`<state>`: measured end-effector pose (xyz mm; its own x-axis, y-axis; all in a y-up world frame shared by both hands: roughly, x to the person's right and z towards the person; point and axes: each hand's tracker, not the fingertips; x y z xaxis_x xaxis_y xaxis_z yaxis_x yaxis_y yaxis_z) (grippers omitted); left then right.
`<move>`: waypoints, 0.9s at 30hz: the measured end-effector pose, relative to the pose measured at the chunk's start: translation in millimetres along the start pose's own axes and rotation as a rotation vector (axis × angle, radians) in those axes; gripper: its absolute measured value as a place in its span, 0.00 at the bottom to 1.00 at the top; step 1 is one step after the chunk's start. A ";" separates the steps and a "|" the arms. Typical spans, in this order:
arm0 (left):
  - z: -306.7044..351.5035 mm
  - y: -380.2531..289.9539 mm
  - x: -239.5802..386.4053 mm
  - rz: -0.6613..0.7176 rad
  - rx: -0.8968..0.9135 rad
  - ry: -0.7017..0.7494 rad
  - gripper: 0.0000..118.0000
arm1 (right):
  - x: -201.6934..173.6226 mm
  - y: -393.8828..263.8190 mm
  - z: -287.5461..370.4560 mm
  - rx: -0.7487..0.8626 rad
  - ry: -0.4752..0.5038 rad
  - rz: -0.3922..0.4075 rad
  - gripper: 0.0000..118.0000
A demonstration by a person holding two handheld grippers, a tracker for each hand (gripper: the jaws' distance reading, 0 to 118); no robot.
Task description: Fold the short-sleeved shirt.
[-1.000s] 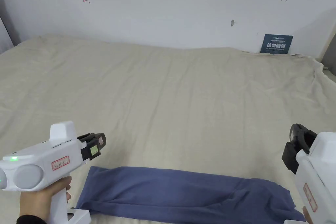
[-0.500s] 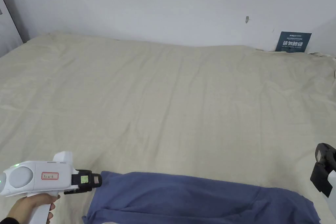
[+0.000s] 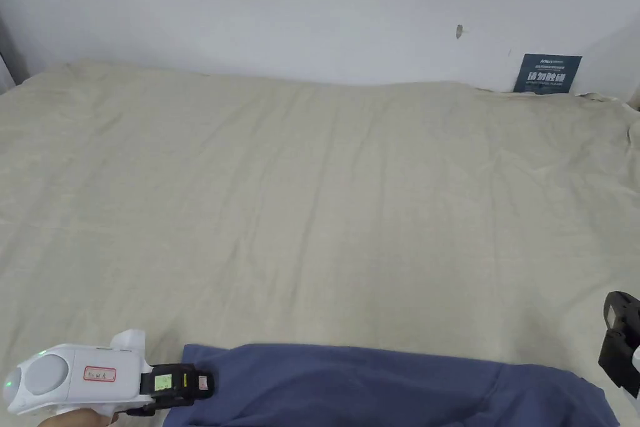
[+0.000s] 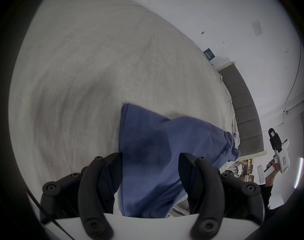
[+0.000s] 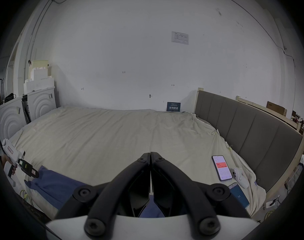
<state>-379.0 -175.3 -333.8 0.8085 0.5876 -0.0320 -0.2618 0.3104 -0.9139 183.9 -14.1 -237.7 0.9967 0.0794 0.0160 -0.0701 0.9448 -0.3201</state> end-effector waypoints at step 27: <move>49.7 17.5 22.0 -0.127 0.095 0.177 0.01 | 15.0 14.8 18.2 0.039 -0.011 -0.030 0.00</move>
<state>-392.1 -119.9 -330.5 0.9159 0.4015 0.0026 -0.1935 0.4470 -0.8734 197.0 6.9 -225.0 0.9979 0.0544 0.0350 -0.0423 0.9584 -0.2824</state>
